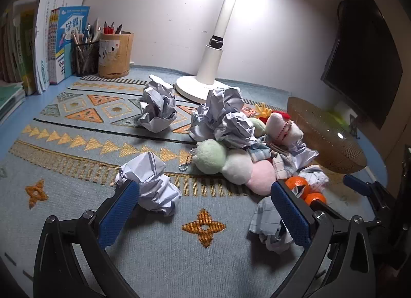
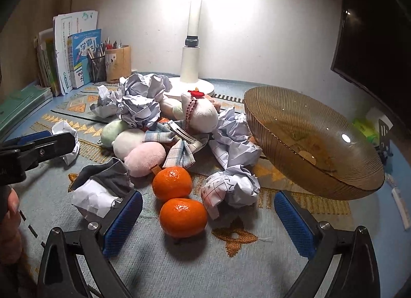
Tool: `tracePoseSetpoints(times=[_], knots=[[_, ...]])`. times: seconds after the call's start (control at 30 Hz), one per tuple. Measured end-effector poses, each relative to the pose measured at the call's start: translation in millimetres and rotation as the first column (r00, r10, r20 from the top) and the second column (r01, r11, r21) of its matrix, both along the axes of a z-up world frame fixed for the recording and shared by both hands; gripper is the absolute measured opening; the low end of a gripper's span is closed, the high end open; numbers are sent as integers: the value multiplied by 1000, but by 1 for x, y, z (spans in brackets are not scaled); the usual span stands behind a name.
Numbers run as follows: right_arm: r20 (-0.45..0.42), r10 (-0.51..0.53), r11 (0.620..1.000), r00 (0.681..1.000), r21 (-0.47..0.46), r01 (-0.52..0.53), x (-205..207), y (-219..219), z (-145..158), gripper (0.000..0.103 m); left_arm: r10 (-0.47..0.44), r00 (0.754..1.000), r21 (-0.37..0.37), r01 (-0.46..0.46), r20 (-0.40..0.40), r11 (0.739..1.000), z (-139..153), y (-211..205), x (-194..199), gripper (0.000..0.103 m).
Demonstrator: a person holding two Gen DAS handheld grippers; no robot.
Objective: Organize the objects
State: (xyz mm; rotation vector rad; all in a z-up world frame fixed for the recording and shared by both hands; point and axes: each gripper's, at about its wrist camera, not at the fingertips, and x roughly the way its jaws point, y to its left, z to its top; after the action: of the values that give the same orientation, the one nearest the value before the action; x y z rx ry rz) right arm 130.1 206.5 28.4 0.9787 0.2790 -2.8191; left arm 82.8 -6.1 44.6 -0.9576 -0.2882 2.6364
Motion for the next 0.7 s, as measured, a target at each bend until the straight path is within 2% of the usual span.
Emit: tracePoseSetpoints(times=[0.07,0.2,0.43,0.7], knots=[[0,-2,1000,1000,-3,2,1,0,0,103,-15,1000,77,14,16,997,-2,-9,-3,102],[-7,1,1000,1000,3,-1,2,-1,0,103,7,999,149,-15,53,989,-8,-20,-9,102],[-4,5,1000,1000,1,-5,1,0,0,103,-33,999,181,27,34,983,-7,-20,-7,102],[-19,-2,1000,1000,-22,1,2,4,3,103,-31,998,195,21,47,981,-8,-22,-8,102]])
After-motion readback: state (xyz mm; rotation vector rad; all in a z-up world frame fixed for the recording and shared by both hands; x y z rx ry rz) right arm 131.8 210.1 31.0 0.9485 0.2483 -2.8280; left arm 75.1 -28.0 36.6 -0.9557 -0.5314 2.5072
